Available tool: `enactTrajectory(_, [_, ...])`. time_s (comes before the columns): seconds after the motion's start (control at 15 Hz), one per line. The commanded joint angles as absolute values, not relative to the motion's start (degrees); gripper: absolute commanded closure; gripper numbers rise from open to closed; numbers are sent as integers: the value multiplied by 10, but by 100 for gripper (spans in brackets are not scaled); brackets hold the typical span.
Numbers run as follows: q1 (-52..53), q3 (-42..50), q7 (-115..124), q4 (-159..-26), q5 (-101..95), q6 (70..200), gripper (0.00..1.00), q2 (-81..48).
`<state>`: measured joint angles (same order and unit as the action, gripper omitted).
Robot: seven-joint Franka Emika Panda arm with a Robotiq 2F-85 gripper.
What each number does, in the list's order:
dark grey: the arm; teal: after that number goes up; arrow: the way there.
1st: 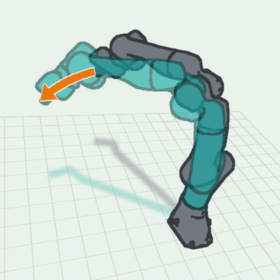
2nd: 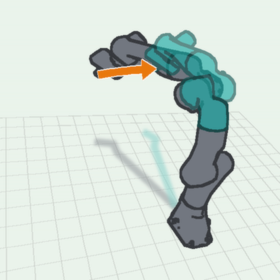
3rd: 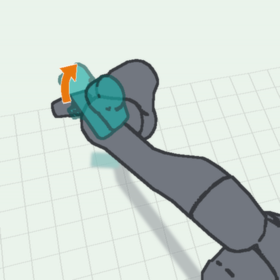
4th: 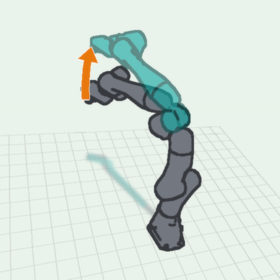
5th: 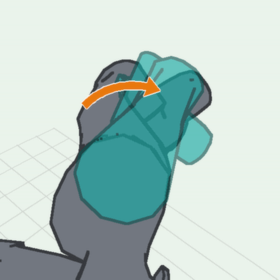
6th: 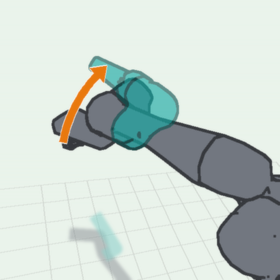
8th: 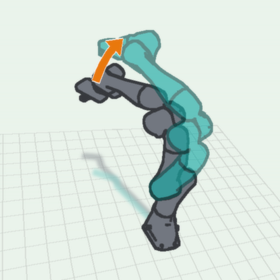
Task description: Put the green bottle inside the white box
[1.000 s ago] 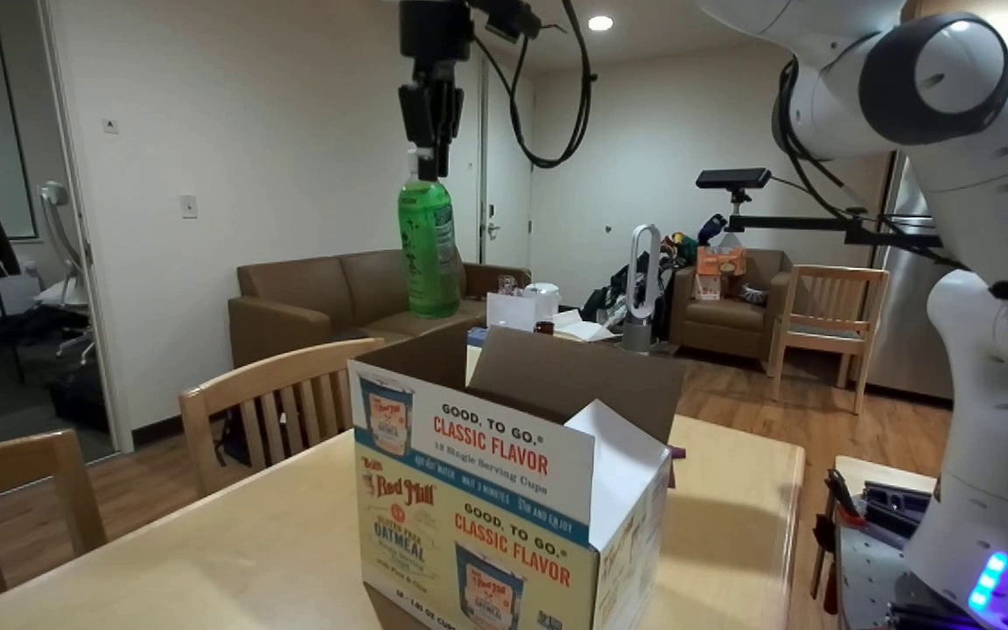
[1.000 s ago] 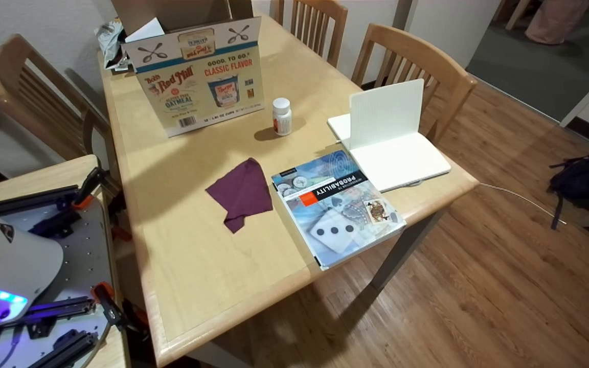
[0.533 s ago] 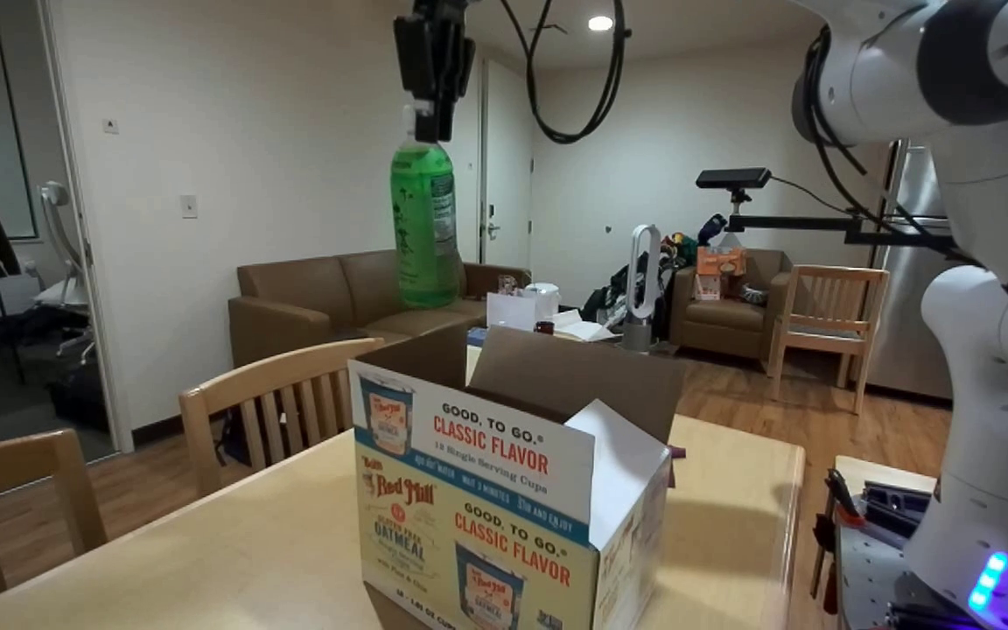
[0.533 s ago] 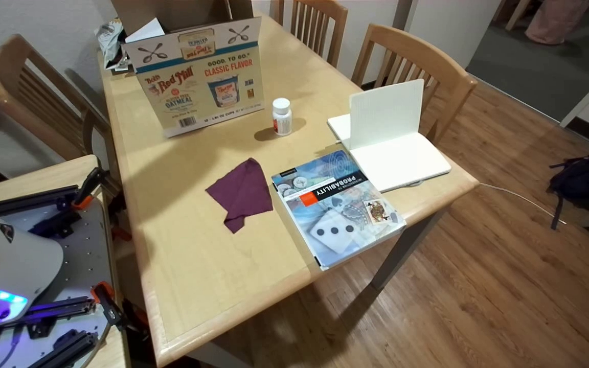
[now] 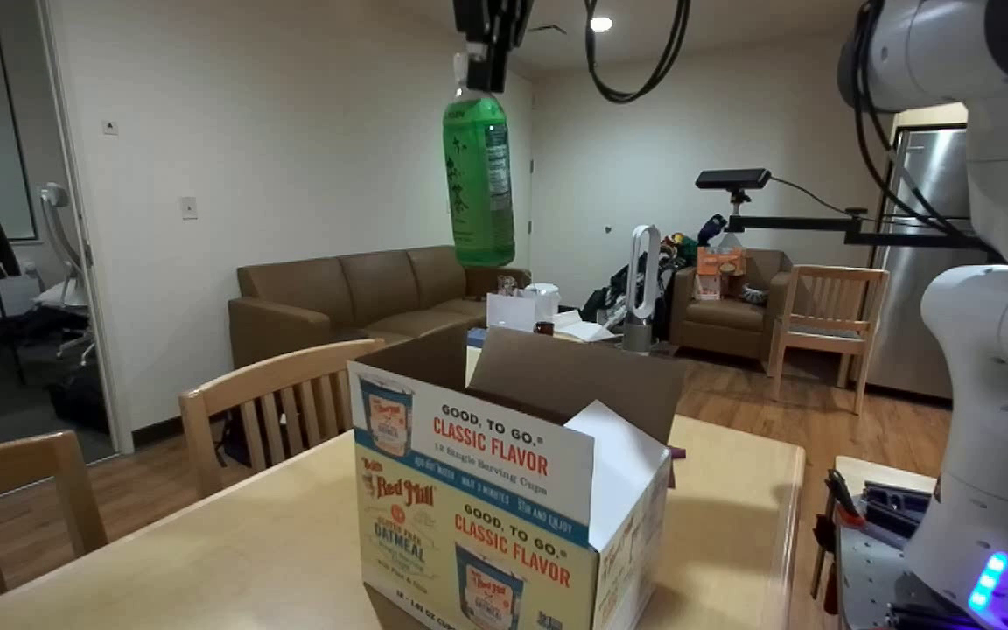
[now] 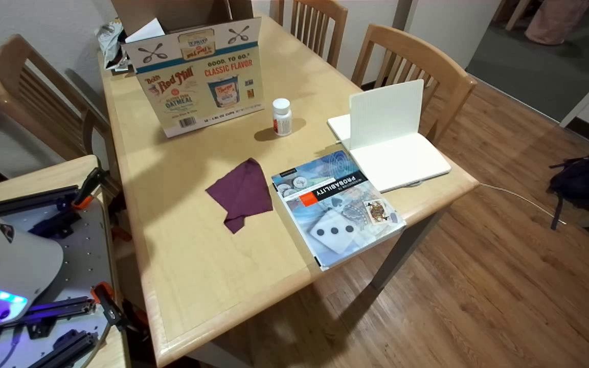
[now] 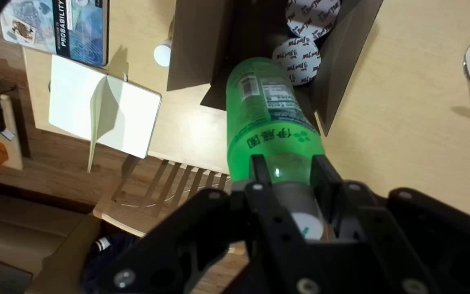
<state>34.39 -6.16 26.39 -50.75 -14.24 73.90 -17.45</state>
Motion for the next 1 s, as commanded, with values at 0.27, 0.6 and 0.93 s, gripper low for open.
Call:
enactTrajectory(0.27, [297,-34,278,-761,-86,834,90,-23])
enactTrajectory(0.6, [288,-8,253,-920,-65,940,90,36])
enactTrajectory(0.93, [203,-75,214,-1089,-12,1063,90,84])
